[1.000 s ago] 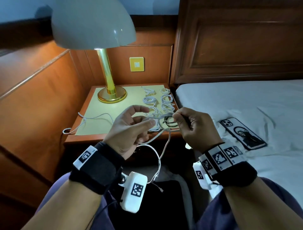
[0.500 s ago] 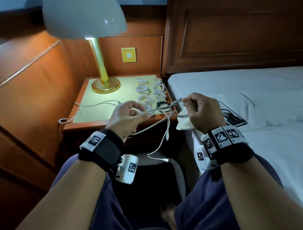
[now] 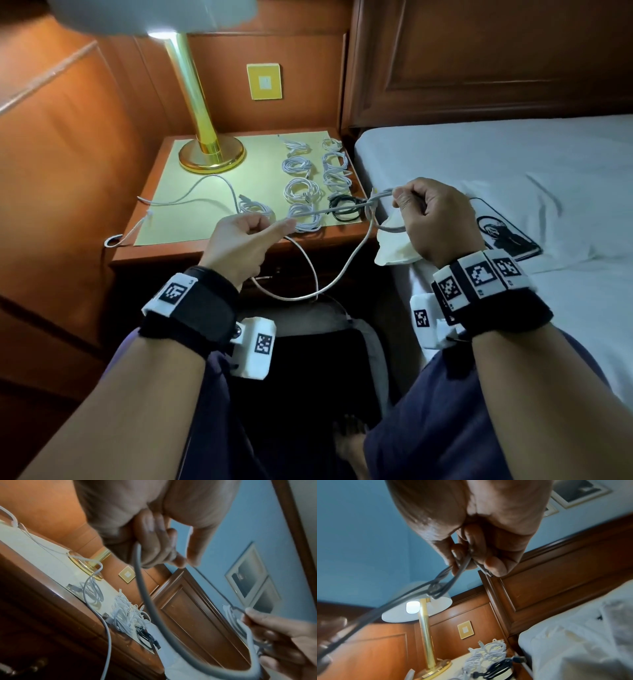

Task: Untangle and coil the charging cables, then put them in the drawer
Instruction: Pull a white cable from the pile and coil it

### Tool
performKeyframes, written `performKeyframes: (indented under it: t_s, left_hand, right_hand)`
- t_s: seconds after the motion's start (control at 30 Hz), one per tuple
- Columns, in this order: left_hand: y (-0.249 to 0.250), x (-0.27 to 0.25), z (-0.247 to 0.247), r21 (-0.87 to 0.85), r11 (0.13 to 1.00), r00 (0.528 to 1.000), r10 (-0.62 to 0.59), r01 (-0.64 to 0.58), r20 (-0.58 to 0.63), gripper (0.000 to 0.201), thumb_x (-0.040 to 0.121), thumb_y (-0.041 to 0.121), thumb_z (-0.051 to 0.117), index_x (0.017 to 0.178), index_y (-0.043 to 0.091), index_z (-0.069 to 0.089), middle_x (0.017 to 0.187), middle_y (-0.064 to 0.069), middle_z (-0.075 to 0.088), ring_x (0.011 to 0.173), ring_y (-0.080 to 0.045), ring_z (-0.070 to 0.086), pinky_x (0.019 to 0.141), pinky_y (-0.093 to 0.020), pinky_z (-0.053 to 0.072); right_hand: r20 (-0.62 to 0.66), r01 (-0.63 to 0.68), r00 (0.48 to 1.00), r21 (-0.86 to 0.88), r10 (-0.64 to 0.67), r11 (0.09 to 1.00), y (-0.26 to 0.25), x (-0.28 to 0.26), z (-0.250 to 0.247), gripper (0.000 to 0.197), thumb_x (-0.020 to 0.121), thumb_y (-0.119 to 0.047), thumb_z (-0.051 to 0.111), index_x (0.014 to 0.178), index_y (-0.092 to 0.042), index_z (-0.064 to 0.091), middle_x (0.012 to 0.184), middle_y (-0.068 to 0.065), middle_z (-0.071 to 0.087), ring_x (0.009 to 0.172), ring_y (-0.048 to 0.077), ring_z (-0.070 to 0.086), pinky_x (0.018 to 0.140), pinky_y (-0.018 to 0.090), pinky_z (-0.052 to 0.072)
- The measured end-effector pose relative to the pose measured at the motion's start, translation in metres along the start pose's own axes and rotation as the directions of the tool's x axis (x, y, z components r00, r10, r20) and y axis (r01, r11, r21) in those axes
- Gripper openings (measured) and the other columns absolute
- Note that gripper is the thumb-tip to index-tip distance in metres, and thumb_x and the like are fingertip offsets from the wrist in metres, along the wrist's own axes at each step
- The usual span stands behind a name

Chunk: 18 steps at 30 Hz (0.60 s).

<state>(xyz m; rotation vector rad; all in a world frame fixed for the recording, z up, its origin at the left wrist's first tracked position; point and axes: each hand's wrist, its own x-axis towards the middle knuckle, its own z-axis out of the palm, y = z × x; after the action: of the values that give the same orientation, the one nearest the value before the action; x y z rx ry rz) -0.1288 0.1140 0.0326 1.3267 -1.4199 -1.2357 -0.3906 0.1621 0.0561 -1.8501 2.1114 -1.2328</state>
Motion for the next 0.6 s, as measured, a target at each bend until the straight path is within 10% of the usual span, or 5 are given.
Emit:
performKeyframes:
  t_s: [0.23,0.37,0.6]
  left_hand:
    - [-0.004,0.005,-0.01,0.294,0.935,0.944,0.262,-0.196,-0.202,0.048,0.08,0.046,0.08,0.058,0.01,0.059,0.049,0.007,0.043,0.05,-0.012,0.039,0.054,-0.025,0.033]
    - [0.001,0.009,-0.017,0.499,0.836,0.835,0.432,-0.229,-0.341,0.06,0.078,0.061,0.075,0.051,0.013,0.052,0.049,0.002,0.05,0.051,-0.017,0.048,0.059,-0.027,0.041]
    - [0.02,-0.003,-0.01,0.761,0.63,0.828,0.502,-0.155,-0.248,0.067,0.085,0.069,0.057,0.048,0.02,0.029,0.047,0.008,0.03,0.046,-0.011,0.033,0.05,-0.025,0.019]
  right_hand:
    - [0.094,-0.243,0.97,0.335,0.224,0.91,0.002,0.005,0.004,0.027,0.099,-0.035,0.06,0.075,-0.028,0.07,0.055,-0.014,0.058,0.05,0.002,0.047,0.056,0.022,0.038]
    - [-0.002,-0.169,0.984,0.323,0.179,0.931,-0.002,0.004,0.019,0.019,0.098,-0.033,0.062,0.084,-0.023,0.071,0.059,-0.016,0.059,0.053,-0.004,0.052,0.054,0.011,0.036]
    - [-0.149,-0.032,0.986,0.284,0.077,0.958,0.0,0.005,0.022,0.017,0.098,-0.03,0.063,0.09,-0.018,0.071,0.07,-0.011,0.064,0.063,0.006,0.058,0.059,0.017,0.045]
